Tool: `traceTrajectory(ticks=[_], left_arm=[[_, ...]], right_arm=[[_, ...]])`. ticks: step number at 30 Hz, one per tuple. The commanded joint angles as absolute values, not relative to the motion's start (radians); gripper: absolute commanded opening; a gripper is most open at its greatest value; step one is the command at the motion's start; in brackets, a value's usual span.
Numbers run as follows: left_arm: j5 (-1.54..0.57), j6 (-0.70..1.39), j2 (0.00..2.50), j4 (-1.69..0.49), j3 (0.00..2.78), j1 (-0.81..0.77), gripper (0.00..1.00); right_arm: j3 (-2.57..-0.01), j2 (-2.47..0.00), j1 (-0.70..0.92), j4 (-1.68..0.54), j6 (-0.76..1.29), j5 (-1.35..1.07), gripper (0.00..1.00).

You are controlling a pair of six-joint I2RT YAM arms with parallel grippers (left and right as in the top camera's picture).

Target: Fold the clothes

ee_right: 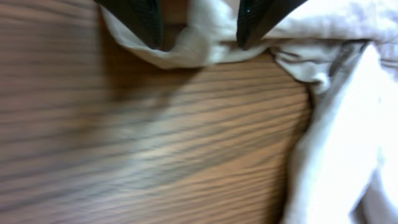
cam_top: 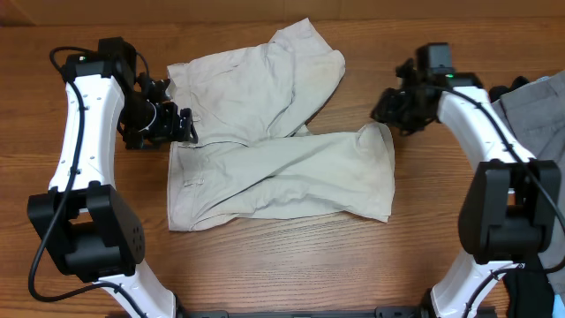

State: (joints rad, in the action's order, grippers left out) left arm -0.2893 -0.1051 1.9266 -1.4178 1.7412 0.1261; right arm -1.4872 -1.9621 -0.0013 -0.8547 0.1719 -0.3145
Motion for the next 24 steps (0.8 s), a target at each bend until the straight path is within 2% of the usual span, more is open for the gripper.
traceTrajectory(ticks=[1, 9, 10, 13, 14, 19, 23, 24], left_arm=[[-0.308, -0.120, 1.929, -1.422, 1.734, 0.124, 0.89], [-0.308, -0.120, 1.929, -1.421, 1.734, 0.124, 0.89], [-0.308, -0.120, 1.929, -1.421, 1.734, 0.124, 0.90], [-0.308, -0.120, 1.929, -1.422, 1.734, 0.124, 0.89], [-0.308, -0.120, 1.929, -1.423, 1.734, 0.124, 0.89], [-0.307, -0.129, 1.929, -1.424, 1.734, 0.124, 0.90], [-0.307, -0.132, 1.929, -1.416, 1.734, 0.123, 0.90], [-0.307, -0.132, 1.929, -1.412, 1.734, 0.123, 0.90]], right_arm=[[-1.487, -1.959, -0.048, -0.873, 0.176, -0.357, 0.43], [-1.394, -1.960, 0.004, -0.778, 0.190, -0.462, 0.44], [-1.378, -1.961, 0.015, -0.749, 0.205, -0.461, 0.40], [-1.345, -1.961, 0.034, -0.683, 0.237, -0.455, 0.06], [-1.345, -1.961, 0.033, -0.670, 0.237, -0.437, 0.04], [-1.372, -1.950, -0.045, -0.635, 0.237, -0.276, 0.04], [-1.388, -1.947, -0.172, -0.638, 0.248, -0.387, 0.04], [-1.388, -1.947, -0.191, -0.641, 0.248, -0.425, 0.12]])
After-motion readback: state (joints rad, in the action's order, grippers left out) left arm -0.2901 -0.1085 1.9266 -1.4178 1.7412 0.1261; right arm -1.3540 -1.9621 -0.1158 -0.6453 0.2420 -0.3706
